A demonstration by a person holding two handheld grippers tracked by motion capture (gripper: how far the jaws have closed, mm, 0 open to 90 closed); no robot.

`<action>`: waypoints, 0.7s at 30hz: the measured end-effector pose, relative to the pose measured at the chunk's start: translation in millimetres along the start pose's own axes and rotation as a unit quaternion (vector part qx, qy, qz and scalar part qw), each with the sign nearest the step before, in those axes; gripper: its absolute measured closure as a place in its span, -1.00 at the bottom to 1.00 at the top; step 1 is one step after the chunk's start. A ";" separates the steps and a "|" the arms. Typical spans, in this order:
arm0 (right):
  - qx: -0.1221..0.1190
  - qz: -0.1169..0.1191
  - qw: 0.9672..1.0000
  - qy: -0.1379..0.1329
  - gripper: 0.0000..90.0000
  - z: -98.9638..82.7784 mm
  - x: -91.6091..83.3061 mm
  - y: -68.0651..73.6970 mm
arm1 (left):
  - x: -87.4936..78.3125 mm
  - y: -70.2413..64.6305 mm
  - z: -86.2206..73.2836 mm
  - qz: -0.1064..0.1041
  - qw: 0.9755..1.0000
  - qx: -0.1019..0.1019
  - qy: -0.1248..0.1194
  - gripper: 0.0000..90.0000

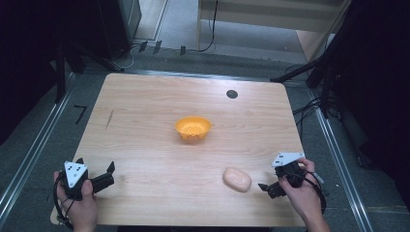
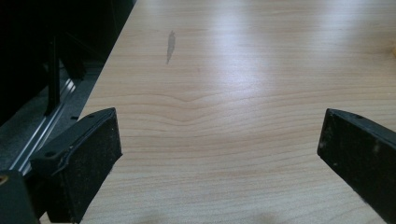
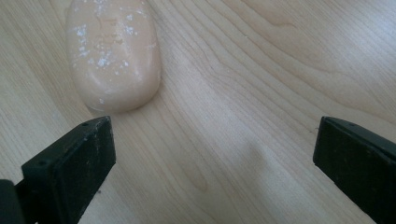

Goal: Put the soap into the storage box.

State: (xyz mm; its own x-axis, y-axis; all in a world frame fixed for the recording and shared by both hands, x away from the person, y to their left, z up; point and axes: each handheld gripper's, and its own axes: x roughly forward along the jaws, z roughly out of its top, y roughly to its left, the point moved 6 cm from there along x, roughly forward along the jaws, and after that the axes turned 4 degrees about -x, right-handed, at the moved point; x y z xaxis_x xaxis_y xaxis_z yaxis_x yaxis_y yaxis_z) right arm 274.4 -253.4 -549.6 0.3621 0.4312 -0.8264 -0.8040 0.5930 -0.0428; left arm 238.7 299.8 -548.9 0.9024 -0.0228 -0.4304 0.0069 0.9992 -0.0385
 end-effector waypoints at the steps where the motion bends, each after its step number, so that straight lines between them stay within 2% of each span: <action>1: -0.002 0.001 1.000 0.001 -1.00 1.1 -1.0 0.2 | 0.1 0.0 0.0 -0.001 1.000 0.000 0.000 -1.00; 5: -0.006 0.003 1.000 0.001 -1.00 4.8 -1.0 1.8 | 0.2 0.0 0.0 -0.001 1.000 -0.001 0.000 -1.00; 10: 0.000 0.017 1.000 -0.003 -1.00 11.1 1.9 8.1 | -0.1 0.3 0.2 -0.003 1.000 -0.004 -0.004 -1.00; 21: -0.022 0.030 0.999 0.009 -1.00 28.7 11.3 18.1 | 0.1 0.4 0.2 -0.004 1.000 -0.005 -0.002 -1.00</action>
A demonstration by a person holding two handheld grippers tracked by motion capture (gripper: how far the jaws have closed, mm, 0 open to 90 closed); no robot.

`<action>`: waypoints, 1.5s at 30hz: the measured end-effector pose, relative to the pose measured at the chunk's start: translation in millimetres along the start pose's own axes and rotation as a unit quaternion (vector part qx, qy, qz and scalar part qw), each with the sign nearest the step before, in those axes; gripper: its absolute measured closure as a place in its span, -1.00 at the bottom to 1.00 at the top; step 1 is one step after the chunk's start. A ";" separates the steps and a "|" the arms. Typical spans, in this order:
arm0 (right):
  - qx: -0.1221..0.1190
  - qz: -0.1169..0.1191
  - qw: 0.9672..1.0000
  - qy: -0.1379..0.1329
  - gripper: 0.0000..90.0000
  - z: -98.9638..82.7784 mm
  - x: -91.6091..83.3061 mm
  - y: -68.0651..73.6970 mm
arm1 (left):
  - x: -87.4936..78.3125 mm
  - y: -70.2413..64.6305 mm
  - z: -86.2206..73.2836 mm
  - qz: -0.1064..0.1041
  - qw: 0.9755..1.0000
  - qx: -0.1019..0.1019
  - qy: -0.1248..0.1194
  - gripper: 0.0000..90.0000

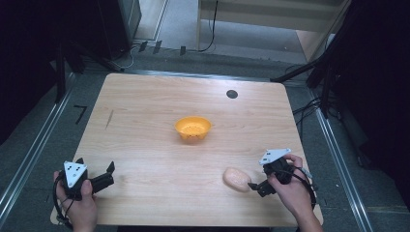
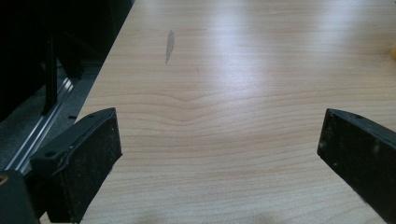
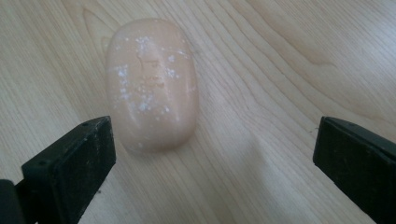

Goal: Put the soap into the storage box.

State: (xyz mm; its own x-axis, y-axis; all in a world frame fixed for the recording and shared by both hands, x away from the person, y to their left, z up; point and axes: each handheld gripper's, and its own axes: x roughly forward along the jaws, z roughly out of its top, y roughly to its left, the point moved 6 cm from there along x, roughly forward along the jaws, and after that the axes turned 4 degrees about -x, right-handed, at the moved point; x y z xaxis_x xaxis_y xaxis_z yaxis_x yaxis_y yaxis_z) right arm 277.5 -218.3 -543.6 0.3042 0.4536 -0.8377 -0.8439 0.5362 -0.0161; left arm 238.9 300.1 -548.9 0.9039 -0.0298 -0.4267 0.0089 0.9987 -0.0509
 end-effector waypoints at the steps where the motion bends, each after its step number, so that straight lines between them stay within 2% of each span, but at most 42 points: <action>1: -0.001 0.002 1.000 0.000 -1.00 1.7 0.9 1.0 | 0.1 0.0 0.0 0.001 1.000 0.001 0.000 -1.00; 9: -0.015 0.015 1.000 0.011 -1.00 12.4 7.5 9.4 | 0.2 0.0 0.0 0.000 1.000 0.000 0.001 -1.00; 23: -0.019 0.040 0.998 0.035 -0.98 18.3 25.6 22.1 | 0.1 0.3 0.0 -0.001 1.000 0.000 0.001 -1.00; 26: -0.019 0.037 0.998 0.038 -0.89 19.3 27.6 23.1 | 0.2 0.1 0.0 -0.002 1.000 0.000 0.001 -1.00; 34: -0.023 0.043 0.998 0.045 -0.85 21.9 32.2 25.6 | 0.5 -0.1 0.0 0.000 1.000 0.003 0.002 -1.00; 38: -0.025 0.046 0.997 0.049 -0.76 22.0 34.7 25.6 | 0.6 -0.2 -0.1 0.000 1.000 0.004 0.003 -1.00; 45: -0.041 0.034 0.997 0.064 -0.61 22.6 42.0 28.4 | 0.4 -0.1 -0.1 -0.001 1.000 0.004 0.003 -1.00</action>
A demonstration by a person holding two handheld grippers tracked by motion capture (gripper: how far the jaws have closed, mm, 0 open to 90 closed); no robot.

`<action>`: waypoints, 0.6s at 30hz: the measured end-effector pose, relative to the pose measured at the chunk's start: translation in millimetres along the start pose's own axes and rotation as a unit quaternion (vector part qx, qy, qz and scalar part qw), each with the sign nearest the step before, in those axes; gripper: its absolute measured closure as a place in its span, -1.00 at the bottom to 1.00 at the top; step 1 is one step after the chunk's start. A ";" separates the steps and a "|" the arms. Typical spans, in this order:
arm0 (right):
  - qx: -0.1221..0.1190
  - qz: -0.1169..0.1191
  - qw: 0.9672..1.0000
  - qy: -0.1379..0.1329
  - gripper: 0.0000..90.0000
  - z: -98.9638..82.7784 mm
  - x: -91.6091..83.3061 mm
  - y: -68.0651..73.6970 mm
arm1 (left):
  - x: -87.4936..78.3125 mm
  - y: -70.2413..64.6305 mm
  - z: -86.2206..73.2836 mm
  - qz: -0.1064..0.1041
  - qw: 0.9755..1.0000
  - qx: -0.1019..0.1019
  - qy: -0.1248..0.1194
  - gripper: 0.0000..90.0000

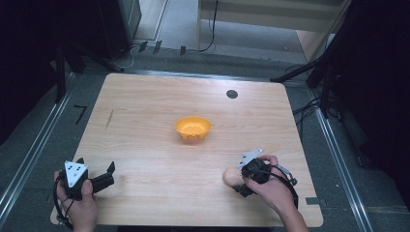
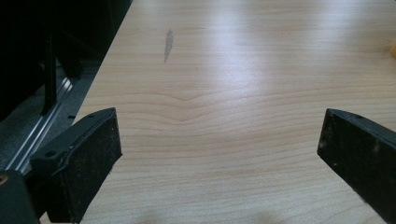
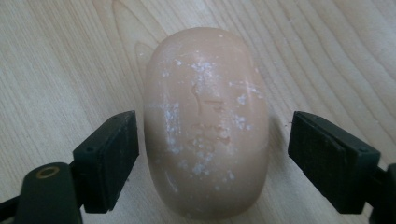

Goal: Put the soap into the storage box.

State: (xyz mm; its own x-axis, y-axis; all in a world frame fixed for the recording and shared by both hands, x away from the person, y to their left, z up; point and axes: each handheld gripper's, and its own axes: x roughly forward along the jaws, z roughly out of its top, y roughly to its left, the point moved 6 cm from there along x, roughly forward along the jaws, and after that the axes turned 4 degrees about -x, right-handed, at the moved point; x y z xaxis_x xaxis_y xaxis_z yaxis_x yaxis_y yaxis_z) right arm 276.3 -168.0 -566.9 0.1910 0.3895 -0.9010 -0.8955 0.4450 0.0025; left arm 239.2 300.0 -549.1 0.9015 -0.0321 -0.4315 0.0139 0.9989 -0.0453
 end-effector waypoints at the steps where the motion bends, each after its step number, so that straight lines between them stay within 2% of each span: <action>1: -0.001 0.000 1.000 0.003 -0.59 0.3 1.4 0.5 | 0.1 0.0 0.1 0.000 1.000 -0.001 -0.001 -1.00; 6: -0.002 0.002 1.000 0.004 -0.45 2.6 4.4 0.4 | 0.2 0.0 0.0 0.001 1.000 -0.001 0.001 -1.00; 8: -0.012 0.004 1.000 0.002 -0.37 3.6 6.3 1.3 | 0.3 0.0 0.0 0.000 1.000 0.000 0.002 -1.00; 18: -0.029 0.006 1.000 0.010 -0.26 6.4 6.9 2.9 | 0.4 0.1 0.0 0.000 1.000 0.000 0.002 -1.00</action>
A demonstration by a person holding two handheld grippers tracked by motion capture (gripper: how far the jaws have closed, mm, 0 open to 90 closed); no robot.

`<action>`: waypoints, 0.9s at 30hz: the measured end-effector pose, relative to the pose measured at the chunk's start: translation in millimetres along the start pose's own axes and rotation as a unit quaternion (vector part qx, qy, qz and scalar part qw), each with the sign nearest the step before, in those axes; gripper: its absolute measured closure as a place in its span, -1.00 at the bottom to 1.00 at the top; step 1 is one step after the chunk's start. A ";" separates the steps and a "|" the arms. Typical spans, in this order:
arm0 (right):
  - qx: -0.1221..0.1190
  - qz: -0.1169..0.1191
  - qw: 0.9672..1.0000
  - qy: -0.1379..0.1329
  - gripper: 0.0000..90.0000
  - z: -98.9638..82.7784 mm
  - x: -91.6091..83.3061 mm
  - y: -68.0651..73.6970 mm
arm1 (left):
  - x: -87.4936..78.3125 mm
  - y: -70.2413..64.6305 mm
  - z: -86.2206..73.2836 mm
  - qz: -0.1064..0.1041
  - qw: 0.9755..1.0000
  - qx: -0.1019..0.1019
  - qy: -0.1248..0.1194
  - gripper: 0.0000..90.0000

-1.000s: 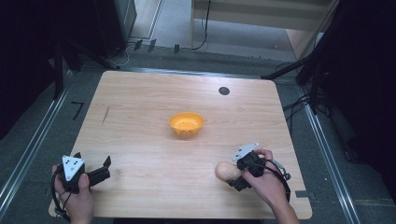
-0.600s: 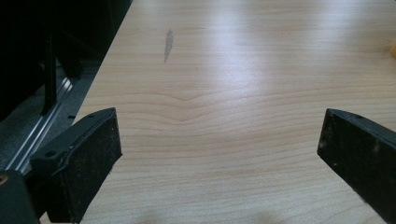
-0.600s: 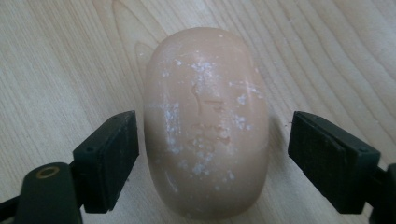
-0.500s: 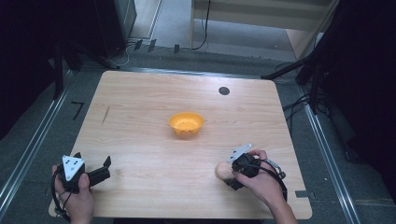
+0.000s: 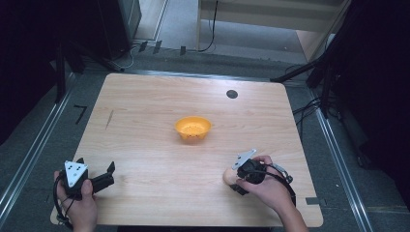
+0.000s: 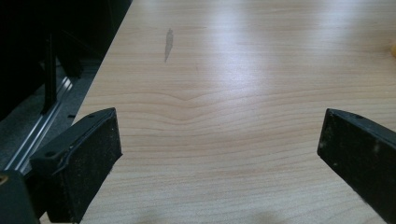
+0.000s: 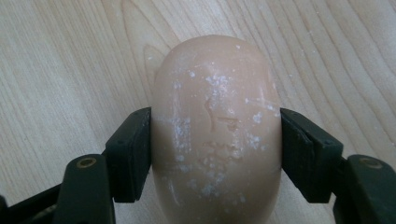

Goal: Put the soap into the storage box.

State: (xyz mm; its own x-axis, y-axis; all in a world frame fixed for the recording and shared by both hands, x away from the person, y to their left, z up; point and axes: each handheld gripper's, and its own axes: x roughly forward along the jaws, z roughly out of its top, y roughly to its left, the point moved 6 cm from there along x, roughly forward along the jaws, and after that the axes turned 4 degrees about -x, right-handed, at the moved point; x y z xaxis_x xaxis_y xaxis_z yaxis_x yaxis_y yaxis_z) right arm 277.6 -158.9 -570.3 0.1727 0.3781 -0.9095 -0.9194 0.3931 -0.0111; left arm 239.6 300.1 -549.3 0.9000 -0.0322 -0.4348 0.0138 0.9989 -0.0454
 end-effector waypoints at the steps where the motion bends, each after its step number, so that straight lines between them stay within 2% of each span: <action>1: -0.001 0.000 1.000 0.000 -0.26 0.0 0.0 -0.1 | -0.1 -0.1 0.0 0.000 1.000 0.000 0.000 -1.00; 5: 0.000 0.001 1.000 0.009 -0.26 0.2 -0.6 0.1 | 0.1 0.0 -0.1 0.000 1.000 0.000 0.002 -1.00; 11: -0.018 -0.006 1.000 0.018 -0.26 2.7 -2.1 -0.5 | 0.3 0.0 0.0 0.000 1.000 -0.001 0.002 -1.00; 20: -0.031 -0.006 0.999 0.008 -0.26 12.9 -15.2 -3.7 | 0.4 0.1 0.2 0.000 1.000 -0.002 0.000 -1.00; 27: -0.053 -0.010 0.998 0.008 -0.26 20.7 -21.0 -7.6 | 0.3 0.4 0.2 -0.002 1.000 -0.006 0.000 -1.00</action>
State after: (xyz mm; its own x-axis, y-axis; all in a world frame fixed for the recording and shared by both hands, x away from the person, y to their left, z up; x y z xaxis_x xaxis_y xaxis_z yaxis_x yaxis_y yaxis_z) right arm 288.3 -152.5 -542.6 0.1858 0.3570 -0.9155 -0.9486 0.3082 -0.0723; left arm 240.0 300.5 -549.2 0.9002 -0.0353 -0.4340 0.0117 0.9983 -0.0570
